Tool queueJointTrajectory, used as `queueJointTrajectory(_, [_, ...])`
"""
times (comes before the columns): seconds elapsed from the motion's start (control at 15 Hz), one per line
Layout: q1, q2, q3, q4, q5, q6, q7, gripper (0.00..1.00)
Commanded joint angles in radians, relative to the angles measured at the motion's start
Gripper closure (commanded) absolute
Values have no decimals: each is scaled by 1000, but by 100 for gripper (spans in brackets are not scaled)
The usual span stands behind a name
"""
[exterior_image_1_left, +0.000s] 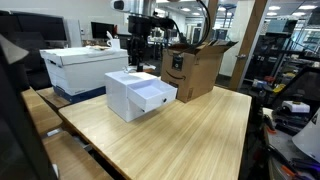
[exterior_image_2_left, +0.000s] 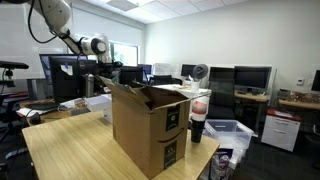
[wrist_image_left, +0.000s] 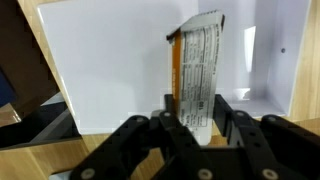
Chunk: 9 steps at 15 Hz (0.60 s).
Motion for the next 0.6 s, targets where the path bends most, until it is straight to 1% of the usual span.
queueJointTrajectory(0.0, [-7, 44, 2, 63, -6, -46, -67, 84])
queueJointTrajectory(0.53, [1, 94, -2, 132, -19, -109, -114, 84])
